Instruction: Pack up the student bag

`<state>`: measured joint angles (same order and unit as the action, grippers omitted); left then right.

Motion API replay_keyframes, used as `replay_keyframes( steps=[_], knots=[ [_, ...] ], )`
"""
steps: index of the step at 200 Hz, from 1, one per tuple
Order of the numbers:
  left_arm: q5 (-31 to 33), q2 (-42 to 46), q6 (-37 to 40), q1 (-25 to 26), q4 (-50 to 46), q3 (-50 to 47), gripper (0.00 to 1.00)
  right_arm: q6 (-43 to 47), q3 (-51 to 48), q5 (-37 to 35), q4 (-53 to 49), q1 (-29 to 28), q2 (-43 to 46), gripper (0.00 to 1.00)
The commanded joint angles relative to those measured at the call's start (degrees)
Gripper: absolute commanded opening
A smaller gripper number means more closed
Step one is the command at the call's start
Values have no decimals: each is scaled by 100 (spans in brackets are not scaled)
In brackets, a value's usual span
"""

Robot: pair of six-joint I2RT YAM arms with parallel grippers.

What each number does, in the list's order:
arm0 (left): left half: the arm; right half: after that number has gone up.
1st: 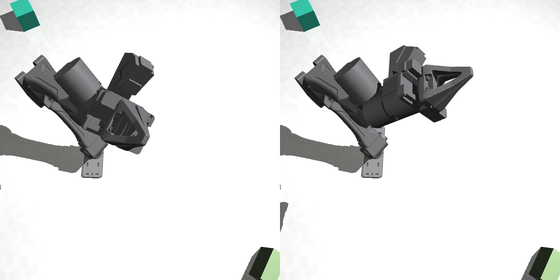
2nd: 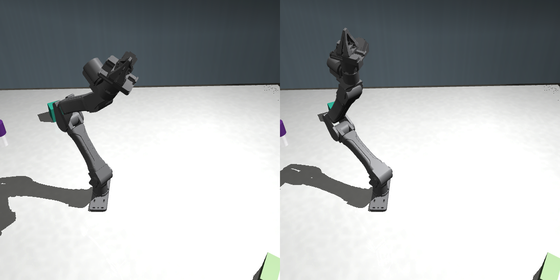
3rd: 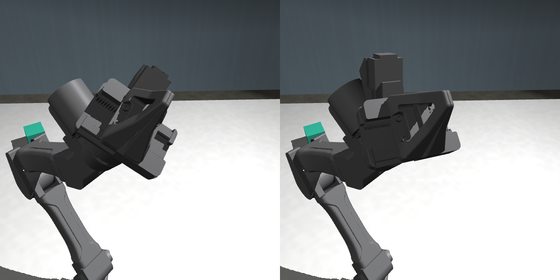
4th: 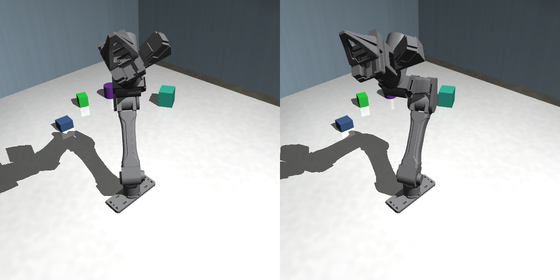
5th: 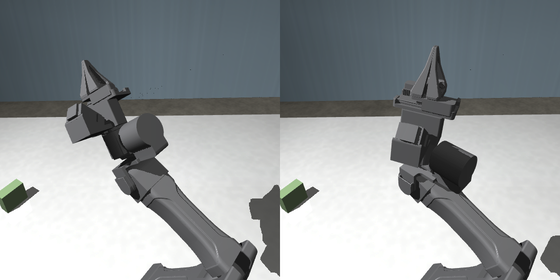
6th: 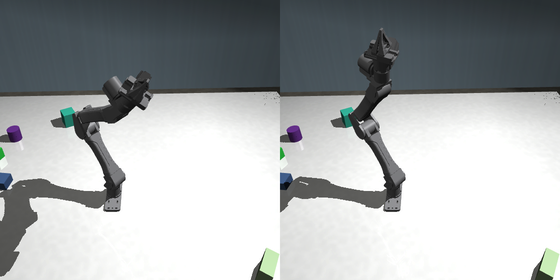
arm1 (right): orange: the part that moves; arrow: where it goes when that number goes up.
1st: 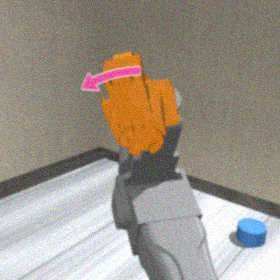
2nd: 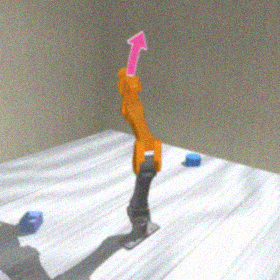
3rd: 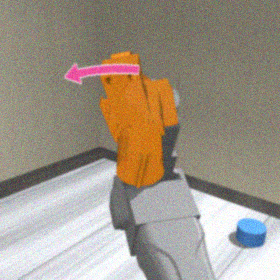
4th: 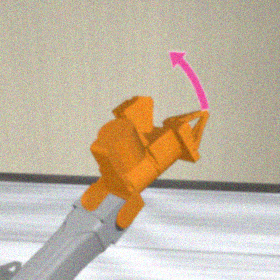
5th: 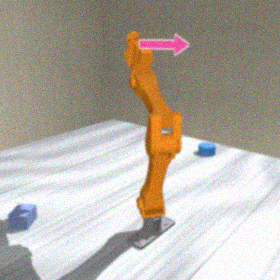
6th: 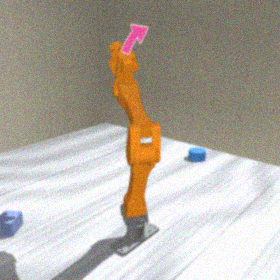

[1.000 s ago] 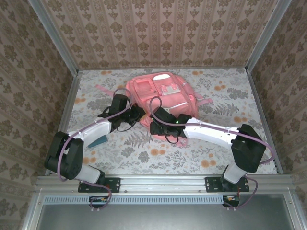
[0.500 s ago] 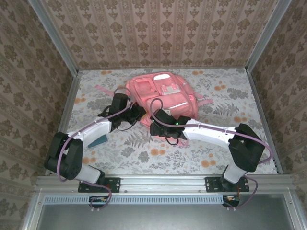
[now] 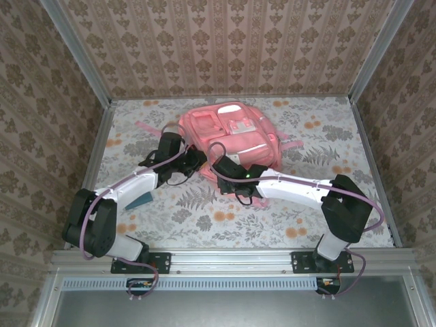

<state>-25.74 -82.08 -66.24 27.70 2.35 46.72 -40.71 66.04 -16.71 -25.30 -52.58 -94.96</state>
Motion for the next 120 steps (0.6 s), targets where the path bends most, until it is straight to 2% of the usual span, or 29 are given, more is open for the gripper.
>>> replay_keyframes(
  steps=[1,72,80,120],
  knots=[
    [-127,237,142,-10,196,238,0,154,89,-649,-315,72,291,18],
    [32,135,415,-118,41,171,0,640,-15,-566,-850,129,561,13],
    [52,126,452,-318,16,157,0,751,-61,-519,-916,167,593,13],
    [-35,-36,585,-515,35,127,0,1211,-321,-127,-1028,503,804,14]
  ],
)
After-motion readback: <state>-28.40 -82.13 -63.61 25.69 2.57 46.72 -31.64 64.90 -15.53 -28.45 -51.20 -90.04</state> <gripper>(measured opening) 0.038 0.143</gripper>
